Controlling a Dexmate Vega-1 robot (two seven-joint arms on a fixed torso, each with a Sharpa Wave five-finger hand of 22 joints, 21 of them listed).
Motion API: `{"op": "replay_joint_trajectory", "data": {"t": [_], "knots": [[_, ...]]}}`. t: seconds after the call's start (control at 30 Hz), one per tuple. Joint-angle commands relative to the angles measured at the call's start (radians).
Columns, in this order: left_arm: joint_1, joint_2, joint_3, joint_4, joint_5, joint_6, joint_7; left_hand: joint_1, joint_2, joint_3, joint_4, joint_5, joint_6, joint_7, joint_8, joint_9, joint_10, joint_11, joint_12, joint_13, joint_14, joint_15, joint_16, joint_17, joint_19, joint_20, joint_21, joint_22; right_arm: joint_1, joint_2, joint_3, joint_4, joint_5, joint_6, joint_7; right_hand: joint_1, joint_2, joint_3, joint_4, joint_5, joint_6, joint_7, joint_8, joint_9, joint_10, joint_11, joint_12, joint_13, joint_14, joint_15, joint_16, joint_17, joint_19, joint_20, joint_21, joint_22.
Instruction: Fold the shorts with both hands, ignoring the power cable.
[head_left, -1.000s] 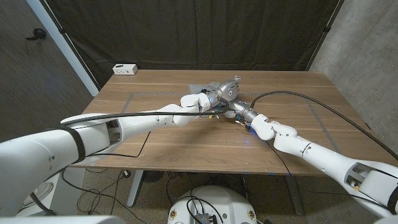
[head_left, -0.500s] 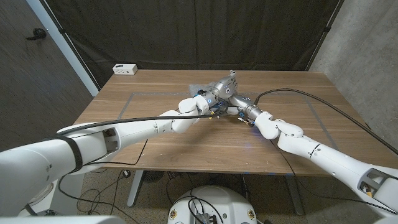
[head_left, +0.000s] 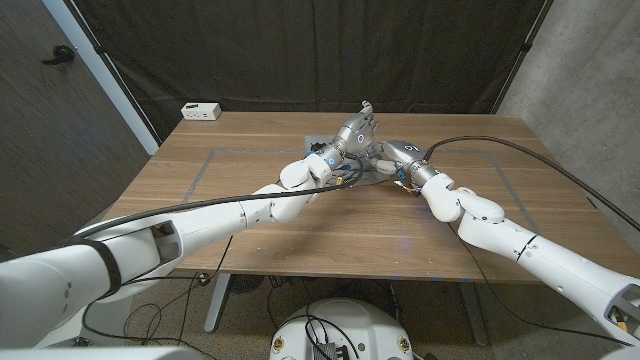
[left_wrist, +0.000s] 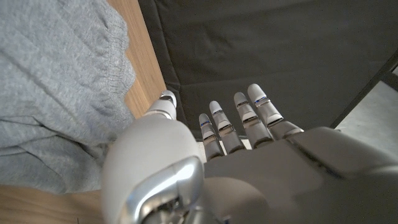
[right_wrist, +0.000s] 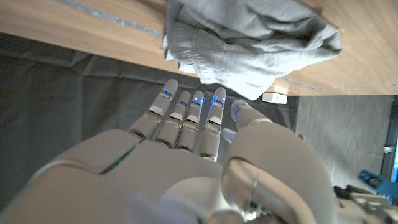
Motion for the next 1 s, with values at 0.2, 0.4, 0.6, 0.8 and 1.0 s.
{"op": "replay_joint_trajectory", "data": {"t": [0.2, 0.4, 0.6, 0.8, 1.0], "knots": [[0.209, 0.075, -0.209, -0.199, 0.033, 0.076, -0.04, -0.012, 0.004, 0.003, 0.003, 0.006, -0.009, -0.008, -0.001, 0.001, -0.012, -0.003, 0.0, 0.003, -0.014, -0.131, -0.002, 0.003, 0.001, 0.012, -0.005, 0.002, -0.072, -0.029, 0.067, -0.138, -0.019, -0.096, -0.022, -0.013, 0.002, 0.004, -0.003, 0.007, 0.012, 0.002, 0.003, 0.001, 0.019, 0.006, 0.011, 0.003, 0.011, -0.024, 0.005, 0.001, 0.016, -0.002, -0.005, 0.001], [0.305, 0.094, -0.293, -0.277, -0.007, 0.094, -0.043, -0.017, 0.003, 0.002, 0.003, 0.005, -0.009, -0.009, 0.0, 0.001, -0.016, -0.003, 0.001, 0.002, -0.017, -0.131, 0.0, 0.002, 0.001, 0.015, -0.005, 0.002, -0.077, -0.018, 0.078, -0.144, 0.0, -0.093, -0.03, -0.018, 0.002, 0.004, -0.001, 0.007, 0.01, 0.004, 0.0, 0.001, 0.02, 0.005, 0.01, 0.004, 0.011, -0.027, 0.005, 0.002, 0.018, -0.002, -0.007, 0.001], [0.395, 0.101, -0.374, -0.349, -0.078, 0.109, -0.037, -0.022, 0.001, 0.001, 0.004, 0.004, -0.008, -0.012, 0.001, 0.001, -0.02, -0.004, 0.001, 0.002, -0.02, -0.132, 0.0, 0.002, 0.001, 0.016, -0.006, 0.002, -0.084, -0.007, 0.097, -0.143, 0.04, -0.074, -0.043, -0.02, 0.003, 0.004, -0.002, 0.007, 0.01, 0.005, -0.002, 0.001, 0.023, 0.006, 0.01, 0.004, 0.012, -0.026, 0.004, 0.003, 0.02, -0.001, -0.009, 0.002], [0.472, 0.09, -0.448, -0.408, -0.206, 0.128, 0.016, -0.029, 0.0, 0.0, 0.004, 0.002, -0.001, -0.012, 0.005, 0.001, -0.019, -0.008, 0.004, 0.001, -0.02, -0.133, 0.003, 0.002, -0.002, 0.019, -0.008, 0.002, -0.096, 0.005, 0.129, -0.13, 0.121, -0.026, -0.059, -0.02, 0.006, 0.003, -0.007, 0.005, 0.009, 0.007, -0.004, 0.001, 0.025, 0.008, 0.009, 0.004, 0.012, -0.027, 0.006, 0.005, 0.021, -0.001, -0.012, 0.002], [0.54, 0.075, -0.514, -0.472, -0.366, 0.136, 0.054, -0.033, 0.0, 0.0, 0.004, 0.001, 0.004, -0.011, 0.008, 0.001, -0.019, -0.007, 0.006, 0.001, -0.02, -0.133, 0.005, 0.001, -0.003, 0.021, -0.01, 0.002, -0.109, 0.016, 0.166, -0.11, 0.214, 0.029, -0.071, -0.02, 0.009, -0.001, -0.011, 0.003, 0.005, 0.009, -0.006, 0.001, 0.024, 0.017, 0.008, 0.004, 0.009, -0.025, 0.008, 0.009, 0.022, -0.001, -0.015, 0.002]]}}
